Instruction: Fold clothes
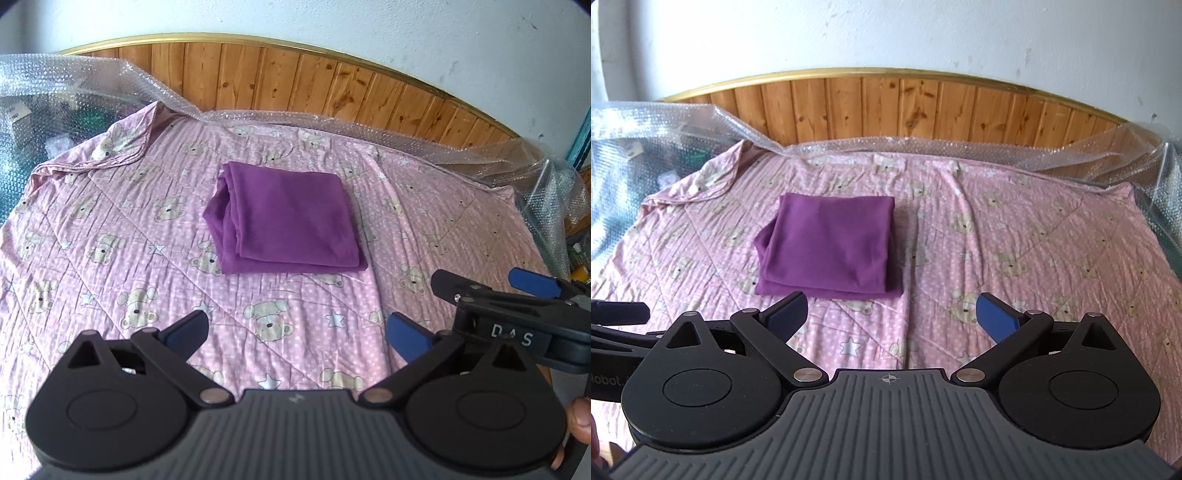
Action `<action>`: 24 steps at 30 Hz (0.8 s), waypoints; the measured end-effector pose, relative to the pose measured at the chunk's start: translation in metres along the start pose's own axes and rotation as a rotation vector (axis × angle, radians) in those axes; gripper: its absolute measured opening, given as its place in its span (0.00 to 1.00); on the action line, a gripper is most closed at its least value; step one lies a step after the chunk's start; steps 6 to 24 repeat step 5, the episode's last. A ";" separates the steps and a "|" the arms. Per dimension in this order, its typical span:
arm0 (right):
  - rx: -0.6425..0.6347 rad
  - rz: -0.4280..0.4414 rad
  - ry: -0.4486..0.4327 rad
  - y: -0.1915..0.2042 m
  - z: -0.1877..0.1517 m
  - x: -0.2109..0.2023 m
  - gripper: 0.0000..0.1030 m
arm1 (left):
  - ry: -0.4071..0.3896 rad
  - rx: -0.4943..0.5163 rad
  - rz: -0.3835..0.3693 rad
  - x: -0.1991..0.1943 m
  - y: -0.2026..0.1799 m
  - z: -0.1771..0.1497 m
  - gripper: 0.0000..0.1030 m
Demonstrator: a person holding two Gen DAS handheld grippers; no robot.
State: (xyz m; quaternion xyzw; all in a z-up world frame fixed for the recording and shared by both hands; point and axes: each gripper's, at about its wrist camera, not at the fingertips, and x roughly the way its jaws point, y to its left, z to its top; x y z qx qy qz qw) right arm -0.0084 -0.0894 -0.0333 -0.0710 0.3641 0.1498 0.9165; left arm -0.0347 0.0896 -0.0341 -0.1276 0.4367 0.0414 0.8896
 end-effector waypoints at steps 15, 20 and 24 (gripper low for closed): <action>-0.001 0.008 0.002 -0.002 -0.002 0.001 0.96 | 0.003 0.006 0.008 -0.001 0.001 0.000 1.00; -0.001 0.008 0.002 -0.002 -0.002 0.001 0.96 | 0.003 0.006 0.008 -0.001 0.001 0.000 1.00; -0.001 0.008 0.002 -0.002 -0.002 0.001 0.96 | 0.003 0.006 0.008 -0.001 0.001 0.000 1.00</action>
